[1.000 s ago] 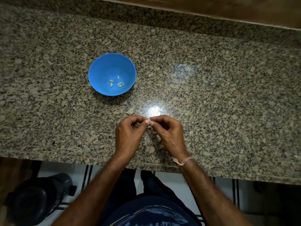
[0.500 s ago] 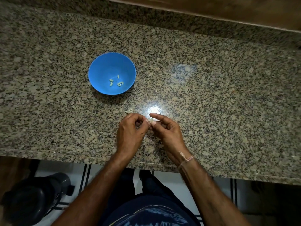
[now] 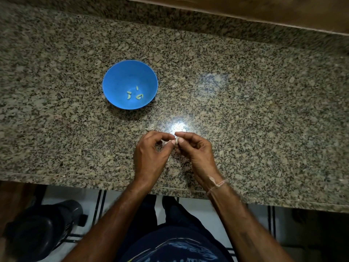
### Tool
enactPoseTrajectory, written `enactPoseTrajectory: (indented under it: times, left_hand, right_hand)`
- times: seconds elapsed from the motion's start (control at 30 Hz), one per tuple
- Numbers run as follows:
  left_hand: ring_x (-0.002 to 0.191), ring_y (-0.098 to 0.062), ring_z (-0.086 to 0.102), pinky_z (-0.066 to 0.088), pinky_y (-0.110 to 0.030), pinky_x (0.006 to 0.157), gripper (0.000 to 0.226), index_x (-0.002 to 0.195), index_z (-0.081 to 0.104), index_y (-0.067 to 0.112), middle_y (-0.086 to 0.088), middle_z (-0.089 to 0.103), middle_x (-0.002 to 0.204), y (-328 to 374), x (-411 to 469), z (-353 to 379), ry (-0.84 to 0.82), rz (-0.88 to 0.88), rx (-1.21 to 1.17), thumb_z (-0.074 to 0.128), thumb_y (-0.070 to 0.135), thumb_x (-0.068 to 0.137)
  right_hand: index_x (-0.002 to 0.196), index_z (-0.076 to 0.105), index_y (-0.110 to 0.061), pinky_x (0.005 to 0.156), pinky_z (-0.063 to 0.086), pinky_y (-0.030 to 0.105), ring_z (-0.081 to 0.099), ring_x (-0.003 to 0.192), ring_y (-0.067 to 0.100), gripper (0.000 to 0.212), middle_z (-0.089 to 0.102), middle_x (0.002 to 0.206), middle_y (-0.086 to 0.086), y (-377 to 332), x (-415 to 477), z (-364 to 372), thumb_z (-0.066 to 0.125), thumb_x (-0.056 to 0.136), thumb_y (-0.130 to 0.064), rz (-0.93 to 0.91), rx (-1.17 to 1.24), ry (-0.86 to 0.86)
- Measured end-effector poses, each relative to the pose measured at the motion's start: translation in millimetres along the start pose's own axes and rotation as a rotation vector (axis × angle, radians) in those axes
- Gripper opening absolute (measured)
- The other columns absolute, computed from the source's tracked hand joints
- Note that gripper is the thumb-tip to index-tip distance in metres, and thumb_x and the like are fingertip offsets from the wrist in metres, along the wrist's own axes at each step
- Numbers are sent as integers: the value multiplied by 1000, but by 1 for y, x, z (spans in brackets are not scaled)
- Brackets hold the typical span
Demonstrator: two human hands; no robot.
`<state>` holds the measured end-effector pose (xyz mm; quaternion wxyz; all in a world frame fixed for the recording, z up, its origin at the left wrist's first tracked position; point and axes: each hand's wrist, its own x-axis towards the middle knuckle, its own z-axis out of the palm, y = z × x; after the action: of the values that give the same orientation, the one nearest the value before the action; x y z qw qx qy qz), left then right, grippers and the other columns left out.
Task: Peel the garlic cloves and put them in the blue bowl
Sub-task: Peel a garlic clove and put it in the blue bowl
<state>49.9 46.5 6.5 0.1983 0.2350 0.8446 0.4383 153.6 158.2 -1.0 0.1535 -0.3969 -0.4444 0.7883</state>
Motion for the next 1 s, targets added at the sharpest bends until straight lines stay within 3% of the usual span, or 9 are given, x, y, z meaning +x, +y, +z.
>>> enactPoseTrajectory:
  times: [0.27,0.4,0.53,0.73,1.0]
  left_hand:
    - [92,-9,62,56,-37,76,11,99,77,30,15,67,100,3,2,-1,-30,20,125,76,38,90]
    - [94,-9,59,45,-29,72,13,99,77,28,17,65,98,5,4,-2,-21,49,229,76,38,91]
    - [93,-12,61,50,-34,73,12,100,76,28,13,67,100,4,6,-2,-31,24,261,74,36,92]
    - [92,-13,64,55,-38,76,11,98,75,26,14,66,94,3,7,-5,-91,-13,252,74,36,92]
    - [90,-14,64,57,-45,79,7,93,71,24,10,66,93,-1,8,-3,-135,-48,159,72,31,92]
  right_hand:
    - [112,73,2,85,61,32,74,98,23,22,76,111,12,3,0,0,73,90,3,-38,-51,31]
    - [115,72,3,87,61,31,74,105,22,25,77,110,8,3,-2,0,72,90,5,-49,-65,6]
    - [117,73,1,90,60,30,74,107,21,30,78,113,8,2,-2,0,74,88,6,-73,-125,-26]
    - [114,75,-1,90,61,36,73,99,37,27,78,107,11,6,-2,-1,76,88,3,-139,-232,-25]
    - [113,75,-1,92,61,40,75,101,31,26,78,108,10,3,-2,2,75,88,5,-102,-222,-39]
